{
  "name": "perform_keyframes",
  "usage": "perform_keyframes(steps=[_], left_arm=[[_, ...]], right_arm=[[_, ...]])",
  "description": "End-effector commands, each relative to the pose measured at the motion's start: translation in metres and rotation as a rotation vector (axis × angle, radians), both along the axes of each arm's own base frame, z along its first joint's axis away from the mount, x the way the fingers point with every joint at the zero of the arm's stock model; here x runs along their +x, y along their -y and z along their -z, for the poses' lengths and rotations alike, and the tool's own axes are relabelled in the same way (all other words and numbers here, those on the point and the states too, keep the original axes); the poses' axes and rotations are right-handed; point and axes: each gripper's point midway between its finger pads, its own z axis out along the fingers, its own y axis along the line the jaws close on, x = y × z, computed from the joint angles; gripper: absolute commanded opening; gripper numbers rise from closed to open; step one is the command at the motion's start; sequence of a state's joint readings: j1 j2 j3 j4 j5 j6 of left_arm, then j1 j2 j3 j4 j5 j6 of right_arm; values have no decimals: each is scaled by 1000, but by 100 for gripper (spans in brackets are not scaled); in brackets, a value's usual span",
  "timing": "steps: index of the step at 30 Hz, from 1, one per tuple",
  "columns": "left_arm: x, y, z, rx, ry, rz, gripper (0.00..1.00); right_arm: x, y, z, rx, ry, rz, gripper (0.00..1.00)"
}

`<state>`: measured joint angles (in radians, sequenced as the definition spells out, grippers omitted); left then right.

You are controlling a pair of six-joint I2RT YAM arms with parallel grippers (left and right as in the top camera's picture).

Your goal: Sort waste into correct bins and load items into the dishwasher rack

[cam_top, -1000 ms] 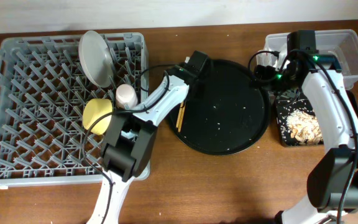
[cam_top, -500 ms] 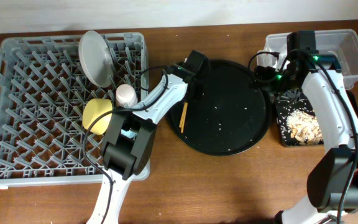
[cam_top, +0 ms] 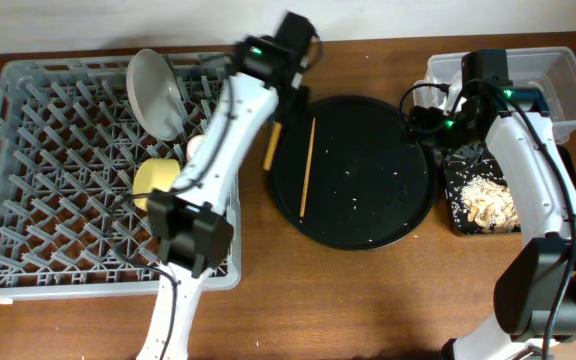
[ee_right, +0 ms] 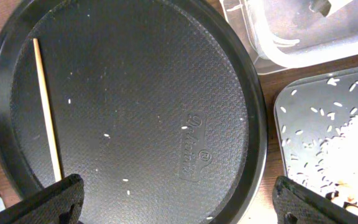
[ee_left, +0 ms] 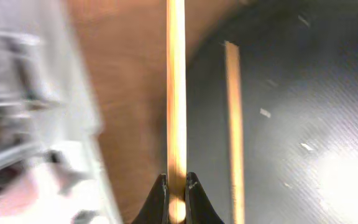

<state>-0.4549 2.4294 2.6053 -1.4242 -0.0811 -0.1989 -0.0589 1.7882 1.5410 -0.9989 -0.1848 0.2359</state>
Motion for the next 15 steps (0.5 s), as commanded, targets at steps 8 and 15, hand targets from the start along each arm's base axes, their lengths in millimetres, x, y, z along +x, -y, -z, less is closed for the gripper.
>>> perform_keyframes(steps=[8, 15], left_arm=[[47, -115, 36, 40, -35, -249, 1], [49, -122, 48, 60, -47, -284, 62]], right_arm=[[3, 2, 0, -13, 6, 3, 98], [2, 2, 0, -13, 5, 3, 98]])
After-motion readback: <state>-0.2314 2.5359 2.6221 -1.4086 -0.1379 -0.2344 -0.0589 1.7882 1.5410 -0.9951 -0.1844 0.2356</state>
